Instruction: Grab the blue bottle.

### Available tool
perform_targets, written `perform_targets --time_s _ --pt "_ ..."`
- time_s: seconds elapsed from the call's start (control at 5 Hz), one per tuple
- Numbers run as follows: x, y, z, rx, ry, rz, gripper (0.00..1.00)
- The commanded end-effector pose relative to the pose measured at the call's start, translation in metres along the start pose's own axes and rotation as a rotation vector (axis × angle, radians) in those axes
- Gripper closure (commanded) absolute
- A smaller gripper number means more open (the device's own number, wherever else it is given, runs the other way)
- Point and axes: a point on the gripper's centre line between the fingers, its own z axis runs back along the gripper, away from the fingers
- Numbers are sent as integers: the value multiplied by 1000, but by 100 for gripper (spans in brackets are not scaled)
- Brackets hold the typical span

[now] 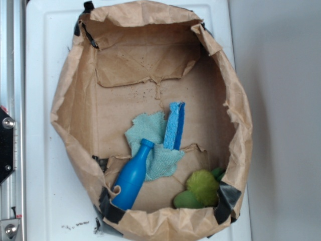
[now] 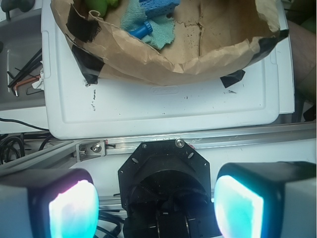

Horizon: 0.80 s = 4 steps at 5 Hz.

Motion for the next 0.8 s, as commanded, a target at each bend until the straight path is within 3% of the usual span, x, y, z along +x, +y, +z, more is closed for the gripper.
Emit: perform_targets --time_s 0.0,0.2,0.4,0.6 --pt "0 0 0 0 0 0 0" --pt "21 -37 -11 63 -18 101 0" --pt "54 -37 -25 68 42 178 0" --pt "64 -28 -33 85 0 231 0"
